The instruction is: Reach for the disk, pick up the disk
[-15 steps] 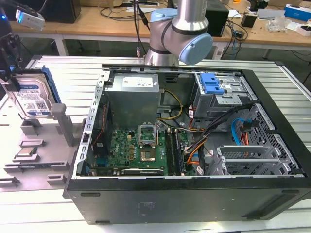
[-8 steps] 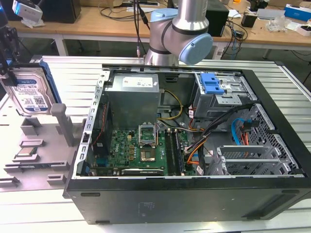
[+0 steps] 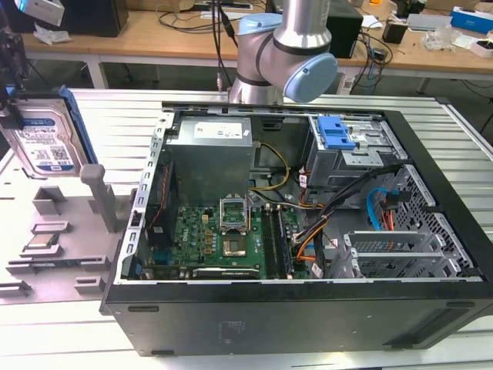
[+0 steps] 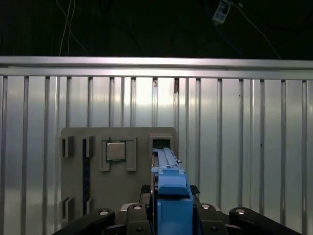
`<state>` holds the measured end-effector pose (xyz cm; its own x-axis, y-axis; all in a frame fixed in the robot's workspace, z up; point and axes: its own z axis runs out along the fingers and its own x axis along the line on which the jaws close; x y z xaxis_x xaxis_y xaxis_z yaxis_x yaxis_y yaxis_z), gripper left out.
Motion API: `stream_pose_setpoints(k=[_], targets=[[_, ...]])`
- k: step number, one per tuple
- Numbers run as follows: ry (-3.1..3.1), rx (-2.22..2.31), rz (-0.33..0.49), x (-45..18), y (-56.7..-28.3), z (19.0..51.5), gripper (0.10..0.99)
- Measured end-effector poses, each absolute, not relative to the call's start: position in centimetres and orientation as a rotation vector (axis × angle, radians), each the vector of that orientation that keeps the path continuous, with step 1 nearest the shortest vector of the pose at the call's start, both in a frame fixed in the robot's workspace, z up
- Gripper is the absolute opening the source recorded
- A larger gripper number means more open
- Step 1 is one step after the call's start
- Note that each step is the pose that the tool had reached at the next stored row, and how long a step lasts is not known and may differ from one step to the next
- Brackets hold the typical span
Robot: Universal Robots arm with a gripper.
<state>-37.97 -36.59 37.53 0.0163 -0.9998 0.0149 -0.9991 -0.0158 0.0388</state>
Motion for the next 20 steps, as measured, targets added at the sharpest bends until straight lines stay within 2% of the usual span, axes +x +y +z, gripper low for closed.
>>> stream_pose_setpoints(k=[20], targets=[[-2.177, 2.212, -0.026, -37.9, -36.6, 41.3, 0.365]])
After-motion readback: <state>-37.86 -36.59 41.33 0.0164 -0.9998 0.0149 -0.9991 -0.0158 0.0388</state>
